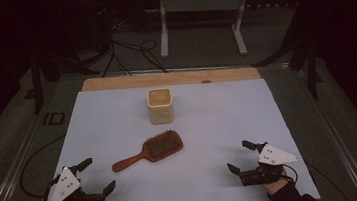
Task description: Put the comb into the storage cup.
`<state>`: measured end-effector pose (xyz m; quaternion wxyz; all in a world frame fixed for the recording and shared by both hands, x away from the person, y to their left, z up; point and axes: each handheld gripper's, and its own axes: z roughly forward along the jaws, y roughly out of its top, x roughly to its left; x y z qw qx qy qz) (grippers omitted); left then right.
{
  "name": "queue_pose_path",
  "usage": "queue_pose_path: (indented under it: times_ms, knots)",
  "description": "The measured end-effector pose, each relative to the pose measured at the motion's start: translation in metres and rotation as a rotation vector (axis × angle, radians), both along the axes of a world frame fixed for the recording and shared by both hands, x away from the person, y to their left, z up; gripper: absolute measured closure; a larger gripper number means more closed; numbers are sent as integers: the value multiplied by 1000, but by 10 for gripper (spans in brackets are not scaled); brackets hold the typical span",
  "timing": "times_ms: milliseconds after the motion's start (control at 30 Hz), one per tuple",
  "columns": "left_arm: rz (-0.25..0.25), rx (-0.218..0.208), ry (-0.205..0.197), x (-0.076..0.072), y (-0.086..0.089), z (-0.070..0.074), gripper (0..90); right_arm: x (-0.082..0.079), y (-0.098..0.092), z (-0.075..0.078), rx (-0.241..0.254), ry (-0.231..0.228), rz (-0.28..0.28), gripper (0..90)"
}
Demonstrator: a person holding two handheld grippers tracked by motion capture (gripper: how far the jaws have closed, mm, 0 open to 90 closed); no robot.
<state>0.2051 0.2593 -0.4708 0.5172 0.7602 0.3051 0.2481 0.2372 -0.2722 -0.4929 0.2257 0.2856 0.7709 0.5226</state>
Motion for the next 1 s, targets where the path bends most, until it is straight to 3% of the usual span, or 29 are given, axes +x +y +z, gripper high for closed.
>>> queue_pose_path:
  times_ms: [667, 833, 1000]
  knots:
    - [-34, 33, 27, 13, -4, 33, 0, 0, -1, 1, 10, -10, -10, 84]
    - [-42, 34, 63, 17, -7, 38, 0, -1, -1, 1, 10, -10, -9, 84]
    - [-48, 69, 72, 22, -11, 45, 0, -1, -1, 2, 13, -12, -7, 85]
